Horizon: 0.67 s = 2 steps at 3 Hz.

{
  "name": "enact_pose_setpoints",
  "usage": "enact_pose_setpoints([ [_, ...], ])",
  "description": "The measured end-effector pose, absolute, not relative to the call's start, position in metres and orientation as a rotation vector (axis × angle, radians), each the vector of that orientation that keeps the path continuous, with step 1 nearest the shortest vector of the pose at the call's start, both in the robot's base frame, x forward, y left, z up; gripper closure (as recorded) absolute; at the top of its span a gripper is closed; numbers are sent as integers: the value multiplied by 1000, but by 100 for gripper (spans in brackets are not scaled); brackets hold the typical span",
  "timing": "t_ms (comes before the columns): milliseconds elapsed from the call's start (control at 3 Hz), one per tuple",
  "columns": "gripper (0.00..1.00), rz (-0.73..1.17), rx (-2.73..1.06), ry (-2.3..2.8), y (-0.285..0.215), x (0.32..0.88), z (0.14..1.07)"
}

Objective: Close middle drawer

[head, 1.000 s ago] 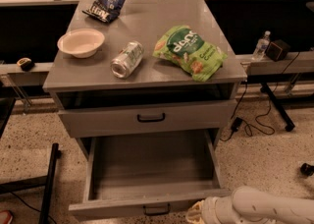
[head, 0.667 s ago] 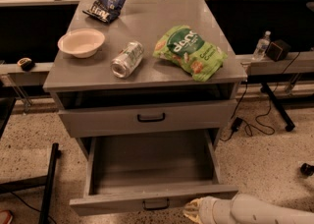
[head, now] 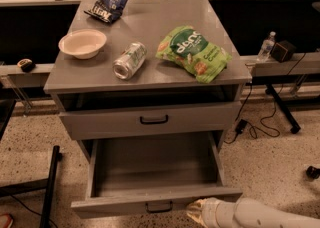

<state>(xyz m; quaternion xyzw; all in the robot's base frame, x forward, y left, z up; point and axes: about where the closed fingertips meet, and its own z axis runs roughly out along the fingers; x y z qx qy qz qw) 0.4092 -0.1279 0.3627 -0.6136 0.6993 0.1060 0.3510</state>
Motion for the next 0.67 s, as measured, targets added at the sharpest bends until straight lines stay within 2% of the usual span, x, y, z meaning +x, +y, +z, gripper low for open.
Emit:
enact_pose_setpoints([
  [667, 100, 70, -1438, 1764, -117, 476, 349],
])
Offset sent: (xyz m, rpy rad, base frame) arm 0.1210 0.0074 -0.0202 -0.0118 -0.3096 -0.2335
